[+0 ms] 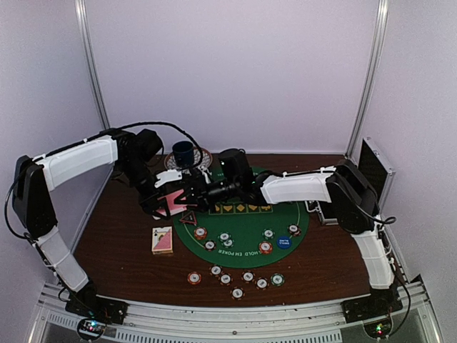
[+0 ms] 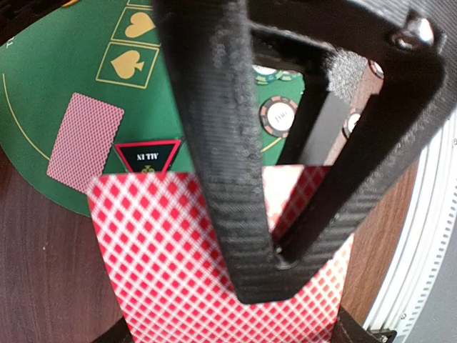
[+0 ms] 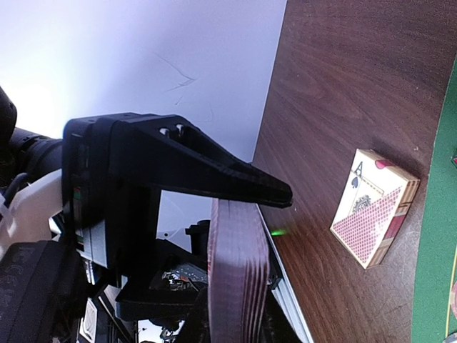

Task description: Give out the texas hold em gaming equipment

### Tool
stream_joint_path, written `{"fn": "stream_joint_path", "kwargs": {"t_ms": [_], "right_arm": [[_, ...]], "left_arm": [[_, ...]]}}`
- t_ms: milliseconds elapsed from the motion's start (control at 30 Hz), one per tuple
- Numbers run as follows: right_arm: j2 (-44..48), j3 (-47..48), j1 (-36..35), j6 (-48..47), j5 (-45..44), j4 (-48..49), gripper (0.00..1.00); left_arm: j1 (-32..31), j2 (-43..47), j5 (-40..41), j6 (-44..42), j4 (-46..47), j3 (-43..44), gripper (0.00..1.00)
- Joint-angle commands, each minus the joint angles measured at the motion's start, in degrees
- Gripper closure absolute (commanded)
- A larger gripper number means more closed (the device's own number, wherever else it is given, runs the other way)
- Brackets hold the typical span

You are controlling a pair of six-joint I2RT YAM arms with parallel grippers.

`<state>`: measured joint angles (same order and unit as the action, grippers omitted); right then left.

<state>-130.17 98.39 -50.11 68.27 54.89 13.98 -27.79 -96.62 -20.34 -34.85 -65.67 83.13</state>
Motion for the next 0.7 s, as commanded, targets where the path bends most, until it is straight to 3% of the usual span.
{"fn": "stream_joint_path", "kwargs": {"t_ms": [0,300,667], "right_arm": [[3.4,-2.7,0.8,0.0,0.6,0.7,0.85],[5.4,-6.5,1.4,2.2,0.7,4.4,0.96],[8.1,-10.4,2.2,3.0,0.6,6.3,1.0]], "left_arm": [[-0.1,2.2,-0.6,-0.7,0.7,0.5,1.0],[-0.1,1.5,1.2,-0.7,0.7,1.1,1.0],[-0.1,1.8,1.8,-1.1,0.6,0.4,1.0]]}}
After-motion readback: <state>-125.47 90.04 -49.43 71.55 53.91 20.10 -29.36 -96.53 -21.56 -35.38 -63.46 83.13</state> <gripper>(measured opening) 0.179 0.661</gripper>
